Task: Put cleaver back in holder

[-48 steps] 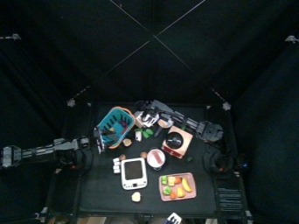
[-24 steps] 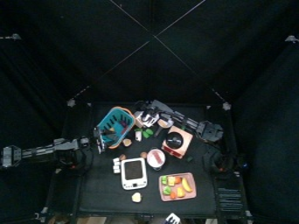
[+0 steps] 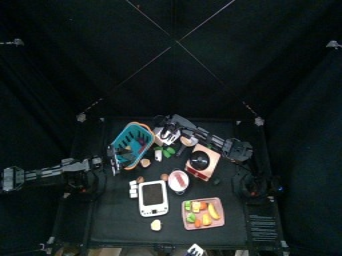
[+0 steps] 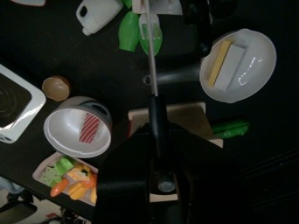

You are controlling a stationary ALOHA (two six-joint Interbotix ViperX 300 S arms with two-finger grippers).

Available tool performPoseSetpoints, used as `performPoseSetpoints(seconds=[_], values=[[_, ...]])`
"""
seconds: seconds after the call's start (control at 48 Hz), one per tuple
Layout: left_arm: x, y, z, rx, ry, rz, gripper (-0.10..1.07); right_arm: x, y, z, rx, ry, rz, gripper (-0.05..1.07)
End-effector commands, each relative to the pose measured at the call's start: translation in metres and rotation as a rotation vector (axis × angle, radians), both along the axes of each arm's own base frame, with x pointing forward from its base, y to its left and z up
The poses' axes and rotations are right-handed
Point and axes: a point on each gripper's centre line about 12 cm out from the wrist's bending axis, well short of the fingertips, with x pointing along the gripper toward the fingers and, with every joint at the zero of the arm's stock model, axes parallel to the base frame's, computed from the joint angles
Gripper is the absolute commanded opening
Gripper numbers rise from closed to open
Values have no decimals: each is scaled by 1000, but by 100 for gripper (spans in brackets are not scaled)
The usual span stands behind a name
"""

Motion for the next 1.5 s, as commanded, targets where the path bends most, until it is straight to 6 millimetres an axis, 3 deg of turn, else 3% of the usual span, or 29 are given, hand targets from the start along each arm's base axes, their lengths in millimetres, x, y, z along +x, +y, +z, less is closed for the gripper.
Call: performPoseSetpoints(seconds=[0.0, 0.542, 0.854, 1.479], values=[[2, 1, 6, 9, -16, 1, 86, -2, 2, 20, -19, -47, 1, 40], [2, 1, 6, 9, -16, 1, 86, 0, 2, 21, -29, -54, -2, 42], [2, 1, 6, 9, -16, 1, 86, 6, -6, 35, -90, -97, -7, 42], [1, 1, 5, 8, -14, 2, 86, 8, 2, 13, -5, -47, 5, 42]])
